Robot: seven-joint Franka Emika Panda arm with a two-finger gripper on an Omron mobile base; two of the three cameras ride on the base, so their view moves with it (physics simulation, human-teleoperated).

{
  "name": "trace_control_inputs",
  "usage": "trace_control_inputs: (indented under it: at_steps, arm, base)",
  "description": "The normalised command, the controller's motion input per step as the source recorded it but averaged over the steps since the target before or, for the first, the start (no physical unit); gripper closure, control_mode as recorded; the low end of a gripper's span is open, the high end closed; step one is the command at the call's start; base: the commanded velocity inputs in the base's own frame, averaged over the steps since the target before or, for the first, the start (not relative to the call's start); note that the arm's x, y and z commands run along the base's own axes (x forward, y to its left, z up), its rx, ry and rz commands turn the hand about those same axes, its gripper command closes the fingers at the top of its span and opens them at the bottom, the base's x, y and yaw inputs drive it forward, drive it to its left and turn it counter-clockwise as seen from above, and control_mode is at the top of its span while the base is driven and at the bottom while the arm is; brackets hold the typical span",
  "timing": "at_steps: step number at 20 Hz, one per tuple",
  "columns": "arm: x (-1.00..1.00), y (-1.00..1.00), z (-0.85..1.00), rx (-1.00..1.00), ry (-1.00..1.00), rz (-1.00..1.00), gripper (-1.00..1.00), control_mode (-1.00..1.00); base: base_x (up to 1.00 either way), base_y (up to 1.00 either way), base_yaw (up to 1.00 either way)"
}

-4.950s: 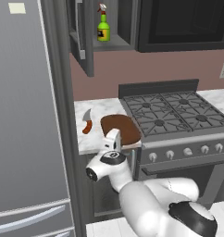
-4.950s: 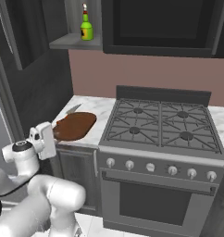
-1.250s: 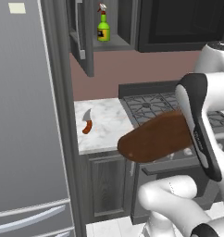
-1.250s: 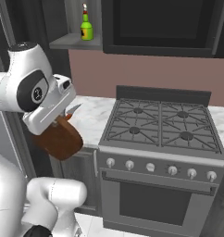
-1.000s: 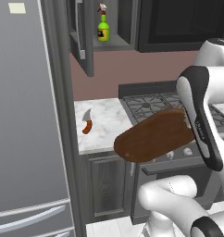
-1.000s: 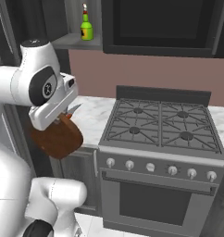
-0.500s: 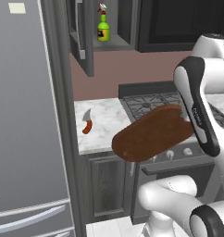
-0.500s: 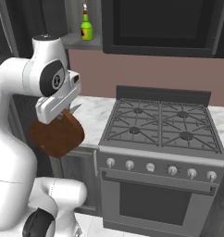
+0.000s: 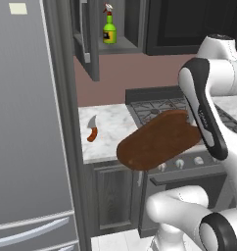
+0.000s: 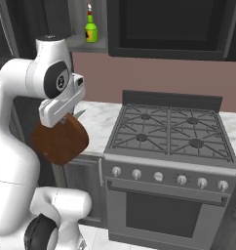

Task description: Move the cutting board and knife to the sink. Then move spray from the cabinet to the counter.

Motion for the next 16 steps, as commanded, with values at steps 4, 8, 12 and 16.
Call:
trace_control_inputs:
  at_steps: [4,8,12,16]
  arm:
    - [0.0,0.0,0.0,0.0,0.01,0.0,1.0,-1.0]
    - [0.0,0.0,0.0,0.0,0.0,0.0,1.0,1.0]
    - [0.0,0.0,0.0,0.0,0.0,0.0,1.0,1.0]
    - [0.0,0.0,0.0,0.0,0.0,0.0,1.0,1.0]
  base:
    - [0.0,0.0,0.0]
    - [-0.01,0.0,0.0]
    - [-0.47,-0.11,-0.09]
    - [-0.59,-0.36,-0.42]
